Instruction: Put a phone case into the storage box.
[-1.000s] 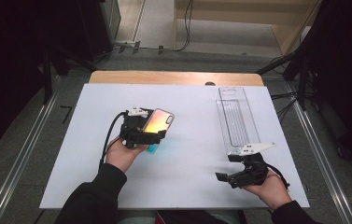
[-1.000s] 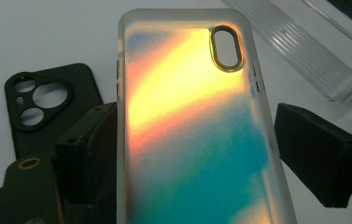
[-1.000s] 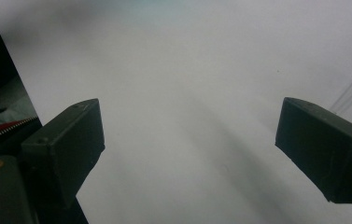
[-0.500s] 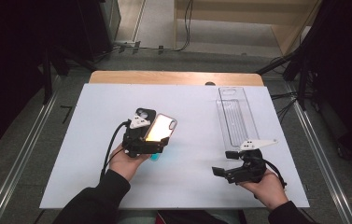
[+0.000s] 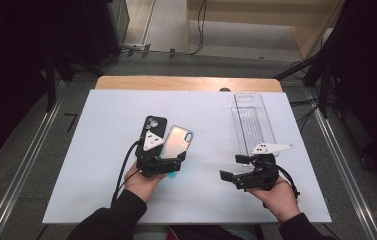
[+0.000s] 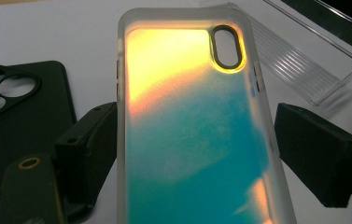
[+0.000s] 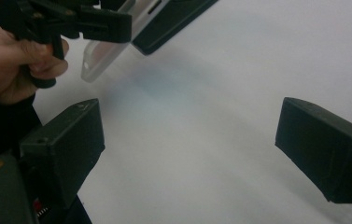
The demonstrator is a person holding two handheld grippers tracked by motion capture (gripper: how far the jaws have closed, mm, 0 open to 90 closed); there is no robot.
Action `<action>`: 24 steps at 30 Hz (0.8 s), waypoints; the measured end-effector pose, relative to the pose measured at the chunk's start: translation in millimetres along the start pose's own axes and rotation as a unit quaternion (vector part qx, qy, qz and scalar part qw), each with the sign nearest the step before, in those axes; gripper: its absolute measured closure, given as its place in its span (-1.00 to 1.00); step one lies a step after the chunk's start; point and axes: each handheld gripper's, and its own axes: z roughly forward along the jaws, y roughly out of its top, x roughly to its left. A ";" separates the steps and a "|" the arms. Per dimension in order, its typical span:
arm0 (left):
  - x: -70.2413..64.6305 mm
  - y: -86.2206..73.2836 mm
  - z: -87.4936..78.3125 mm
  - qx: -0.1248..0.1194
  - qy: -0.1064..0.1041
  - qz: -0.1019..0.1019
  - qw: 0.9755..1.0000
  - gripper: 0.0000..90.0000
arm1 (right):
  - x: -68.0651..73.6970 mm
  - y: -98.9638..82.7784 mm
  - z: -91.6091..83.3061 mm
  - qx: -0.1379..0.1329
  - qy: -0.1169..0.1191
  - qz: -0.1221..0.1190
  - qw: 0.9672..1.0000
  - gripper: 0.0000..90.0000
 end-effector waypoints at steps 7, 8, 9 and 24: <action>-5.6 -4.9 1.3 -0.021 -0.017 0.007 1.000 -0.63 | 5.1 14.3 9.1 -0.011 0.001 0.010 1.000 -0.86; -6.0 -5.7 1.2 -0.024 -0.016 0.011 1.000 -0.63 | 5.1 14.3 9.1 -0.011 0.001 0.010 1.000 -0.86; -6.3 -6.4 1.4 -0.027 -0.017 0.010 0.999 -0.63 | 5.0 16.0 10.1 -0.014 0.002 0.011 1.000 -0.86; -17.5 -15.6 5.9 -0.037 -0.025 0.012 0.999 -0.63 | 8.6 37.9 24.0 -0.030 0.005 0.024 0.999 -0.85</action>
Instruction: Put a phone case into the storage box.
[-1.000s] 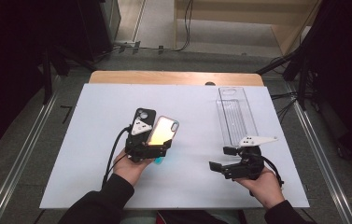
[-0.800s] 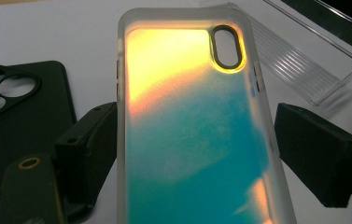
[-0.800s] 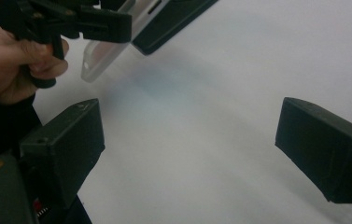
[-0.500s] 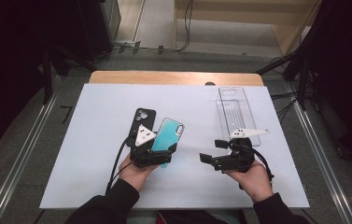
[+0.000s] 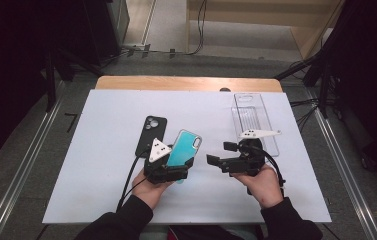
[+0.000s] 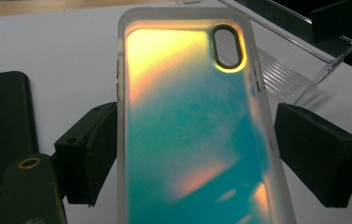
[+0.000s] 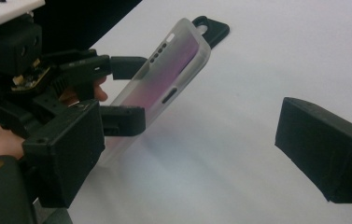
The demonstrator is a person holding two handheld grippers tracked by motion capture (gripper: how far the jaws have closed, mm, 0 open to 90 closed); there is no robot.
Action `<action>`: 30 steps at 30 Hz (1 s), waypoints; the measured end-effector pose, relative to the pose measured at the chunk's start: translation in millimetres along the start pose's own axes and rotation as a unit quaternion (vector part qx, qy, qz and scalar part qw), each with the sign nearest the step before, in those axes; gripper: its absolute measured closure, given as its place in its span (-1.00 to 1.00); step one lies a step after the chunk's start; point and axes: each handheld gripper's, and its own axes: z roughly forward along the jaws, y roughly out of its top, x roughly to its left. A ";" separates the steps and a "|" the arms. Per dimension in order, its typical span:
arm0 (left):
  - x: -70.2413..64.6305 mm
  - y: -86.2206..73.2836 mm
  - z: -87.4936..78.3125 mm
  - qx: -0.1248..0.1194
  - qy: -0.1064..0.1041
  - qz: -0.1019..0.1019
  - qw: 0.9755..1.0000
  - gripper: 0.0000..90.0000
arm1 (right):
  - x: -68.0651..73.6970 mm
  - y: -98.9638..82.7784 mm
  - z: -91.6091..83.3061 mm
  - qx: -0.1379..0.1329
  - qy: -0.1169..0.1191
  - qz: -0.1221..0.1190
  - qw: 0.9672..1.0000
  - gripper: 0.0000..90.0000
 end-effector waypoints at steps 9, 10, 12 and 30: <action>-4.1 -4.1 -0.1 -0.021 -0.003 0.001 1.000 -0.63 | 2.4 9.1 9.8 -0.007 0.003 0.001 1.000 -0.73; -4.7 -4.2 0.0 -0.023 -0.005 0.001 1.000 -0.63 | 2.3 9.8 11.2 -0.009 0.005 0.006 1.000 -0.73; -5.8 -4.5 0.2 -0.024 -0.003 0.007 1.000 -0.63 | 1.2 11.4 13.5 -0.007 0.007 0.011 1.000 -0.72; -21.2 -9.9 -1.1 -0.061 -0.007 0.009 0.998 -0.63 | -2.8 19.4 39.8 -0.010 0.033 0.076 0.996 -0.08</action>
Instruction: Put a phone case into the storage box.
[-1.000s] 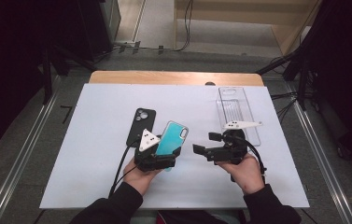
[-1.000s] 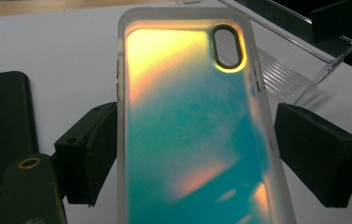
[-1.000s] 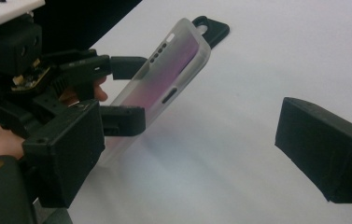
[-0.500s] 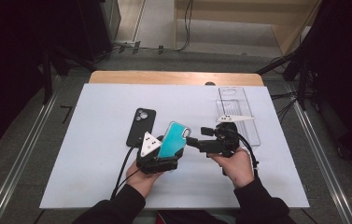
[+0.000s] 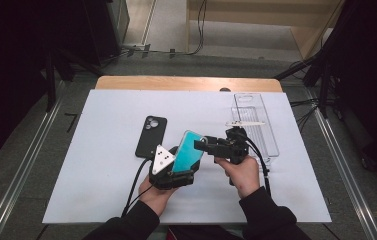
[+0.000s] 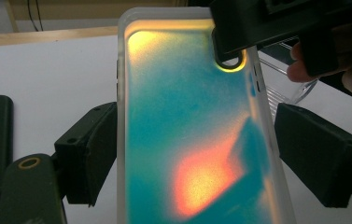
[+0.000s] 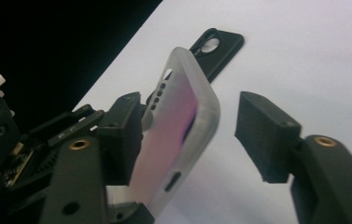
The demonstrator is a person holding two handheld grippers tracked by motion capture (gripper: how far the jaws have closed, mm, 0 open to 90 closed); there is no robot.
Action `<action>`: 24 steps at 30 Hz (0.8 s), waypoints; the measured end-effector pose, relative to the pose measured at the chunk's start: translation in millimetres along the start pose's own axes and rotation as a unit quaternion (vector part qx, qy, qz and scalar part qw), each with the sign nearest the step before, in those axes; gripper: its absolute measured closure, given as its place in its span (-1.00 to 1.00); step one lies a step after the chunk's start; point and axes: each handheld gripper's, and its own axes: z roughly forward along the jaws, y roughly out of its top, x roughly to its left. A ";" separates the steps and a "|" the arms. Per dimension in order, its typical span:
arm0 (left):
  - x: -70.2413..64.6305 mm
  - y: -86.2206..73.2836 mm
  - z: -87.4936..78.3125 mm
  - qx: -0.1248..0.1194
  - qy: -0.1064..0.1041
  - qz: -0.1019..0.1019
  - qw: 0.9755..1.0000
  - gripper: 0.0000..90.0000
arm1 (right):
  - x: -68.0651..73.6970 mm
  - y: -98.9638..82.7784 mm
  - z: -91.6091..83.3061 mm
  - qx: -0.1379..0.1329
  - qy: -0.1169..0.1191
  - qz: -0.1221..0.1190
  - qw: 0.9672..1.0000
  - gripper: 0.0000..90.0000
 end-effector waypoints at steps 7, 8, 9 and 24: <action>-1.2 -0.4 0.6 0.005 -0.001 -0.012 1.000 -0.63 | -1.4 -1.5 6.6 0.001 0.009 0.025 1.000 0.39; -1.4 -0.3 0.5 0.005 -0.001 -0.011 1.000 -0.63 | -2.4 -2.1 6.4 -0.004 0.012 0.032 0.999 0.54; -1.5 -0.2 0.3 0.005 -0.001 -0.011 1.000 -0.63 | -2.6 -2.3 6.0 -0.004 0.012 0.036 0.999 0.61; -2.5 0.0 0.6 -0.002 -0.010 -0.008 1.000 -0.64 | -3.1 -0.3 0.1 -0.008 0.048 0.075 0.996 0.71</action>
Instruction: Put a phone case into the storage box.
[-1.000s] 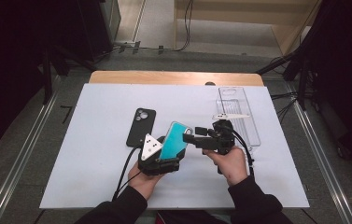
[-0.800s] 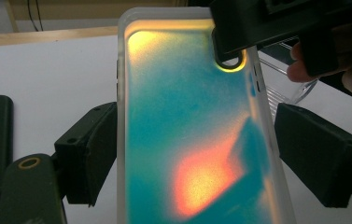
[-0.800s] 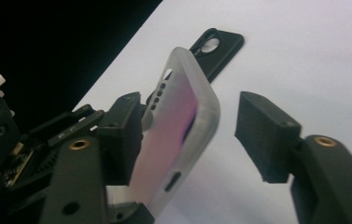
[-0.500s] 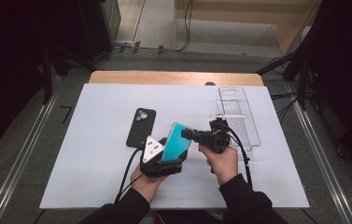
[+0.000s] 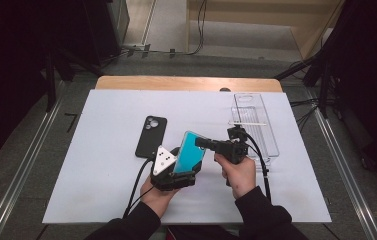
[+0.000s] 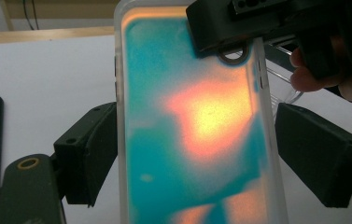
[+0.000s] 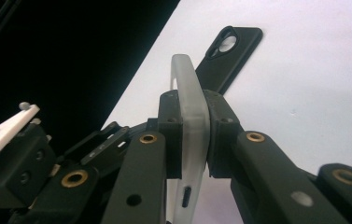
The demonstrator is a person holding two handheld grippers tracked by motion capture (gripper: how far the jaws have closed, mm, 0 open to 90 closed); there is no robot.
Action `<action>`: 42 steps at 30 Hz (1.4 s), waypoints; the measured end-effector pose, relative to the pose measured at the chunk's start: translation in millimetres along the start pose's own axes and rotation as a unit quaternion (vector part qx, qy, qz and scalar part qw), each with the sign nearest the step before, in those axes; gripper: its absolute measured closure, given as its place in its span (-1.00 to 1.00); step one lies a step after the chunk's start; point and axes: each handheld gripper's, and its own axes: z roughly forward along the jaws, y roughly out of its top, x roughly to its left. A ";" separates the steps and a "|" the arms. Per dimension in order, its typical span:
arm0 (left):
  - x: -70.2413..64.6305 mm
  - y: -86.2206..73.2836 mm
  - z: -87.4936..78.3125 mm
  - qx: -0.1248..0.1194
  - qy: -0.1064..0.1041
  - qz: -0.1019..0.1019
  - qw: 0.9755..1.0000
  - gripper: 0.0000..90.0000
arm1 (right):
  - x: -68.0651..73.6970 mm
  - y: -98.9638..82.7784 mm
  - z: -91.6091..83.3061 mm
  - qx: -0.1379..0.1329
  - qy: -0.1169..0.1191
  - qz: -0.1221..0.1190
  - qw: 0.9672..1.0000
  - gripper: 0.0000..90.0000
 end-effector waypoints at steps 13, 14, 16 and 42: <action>3.1 10.2 -3.6 0.040 -0.028 -0.006 0.999 -0.66 | 8.5 2.7 -5.3 0.000 -0.008 -0.026 1.000 0.72; 3.6 10.8 -4.1 0.044 -0.031 -0.009 0.999 -0.66 | 7.9 3.1 -6.2 -0.002 -0.008 -0.027 1.000 0.72; 5.1 12.7 -5.4 0.054 -0.031 -0.015 0.998 -0.66 | 8.1 3.8 -7.9 -0.003 -0.014 -0.031 0.999 0.72; 32.8 40.5 -13.1 0.166 -0.121 -0.049 0.978 -0.62 | 16.1 4.5 -21.9 0.031 -0.043 -0.181 0.982 0.71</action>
